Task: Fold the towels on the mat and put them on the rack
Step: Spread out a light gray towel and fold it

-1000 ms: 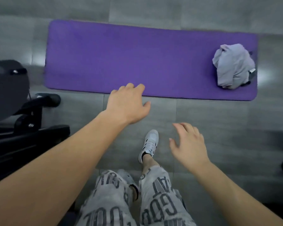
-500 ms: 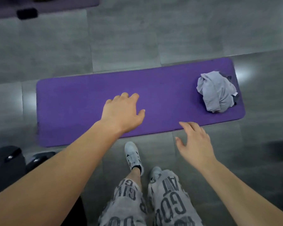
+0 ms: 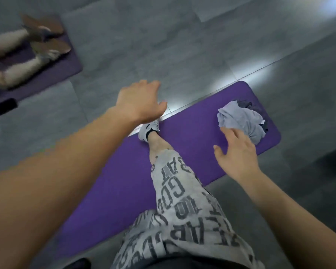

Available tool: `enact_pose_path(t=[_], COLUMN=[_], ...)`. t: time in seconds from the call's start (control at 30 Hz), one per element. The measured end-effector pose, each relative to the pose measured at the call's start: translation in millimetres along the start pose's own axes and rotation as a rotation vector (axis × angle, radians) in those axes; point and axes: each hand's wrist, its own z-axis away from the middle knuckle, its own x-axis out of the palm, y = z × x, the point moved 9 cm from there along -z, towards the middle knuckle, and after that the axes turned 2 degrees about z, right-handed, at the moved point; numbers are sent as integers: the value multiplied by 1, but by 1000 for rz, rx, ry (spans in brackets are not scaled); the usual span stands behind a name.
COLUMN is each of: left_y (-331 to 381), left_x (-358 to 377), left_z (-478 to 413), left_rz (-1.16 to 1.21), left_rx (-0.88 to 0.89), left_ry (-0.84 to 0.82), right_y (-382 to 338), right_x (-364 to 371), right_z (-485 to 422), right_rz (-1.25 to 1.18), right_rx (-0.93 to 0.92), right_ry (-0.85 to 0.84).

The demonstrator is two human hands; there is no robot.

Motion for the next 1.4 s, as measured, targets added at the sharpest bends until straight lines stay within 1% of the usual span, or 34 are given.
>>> enact_pose_path(t=[0.07, 0.13, 0.23, 0.3, 0.33, 0.43, 0.53, 0.6, 0.73, 0.83, 0.93, 1.0, 1.13, 1.23, 1.33, 1.4], left_y=[17, 34, 56, 71, 76, 97, 111, 126, 177, 223, 268, 295, 348, 386, 422, 440], left_x=[-21, -36, -46, -59, -65, -90, -114, -122, -129, -119, -99, -83, -41, 7, 67, 116], left_z=[-70, -146, -261, -343, -379, -454, -506, -527, -561, -581, -592, -597, -584, -564, -544, -535], left_rz=[-35, -83, -155, -245, -254, -343, -398, -430, -507, -548, -628, -693, -777, -843, -867, -876], left_rx=[87, 159, 283, 368, 402, 533, 600, 653, 810, 957, 1102, 1176, 1338, 1440, 1484, 1503], left_ry=[16, -6, -119, -179, -212, -262, -310, -351, -392, -434, -476, -511, -533, -548, -587, -613], right_y=[5, 13, 21, 20, 22, 18, 2, -4, 3, 12, 18, 22, 33, 52, 76, 100], right_x=[-1, 4, 14, 9, 7, -13, -50, -66, -83, -90, -88, -79, -47, -16, 26, 58], right_z=[-41, -85, -162, -224, -252, -310, -349, -365, -380, -389, -394, -396, -387, -374, -358, -352], right_rz=[-48, -89, -179, -174, -223, -269, -336, -379, -447, -462, -473, -525, -614, -666, -743, -773], right_rx=[60, 147, 309, 398, 468, 636, 696, 750, 941, 1088, 1220, 1315, 1481, 1570, 1676, 1711], right_ry=[32, 30, 25, 57, 43, 46, 87, 95, 129, 165, 239, 269, 321, 356, 356, 367])
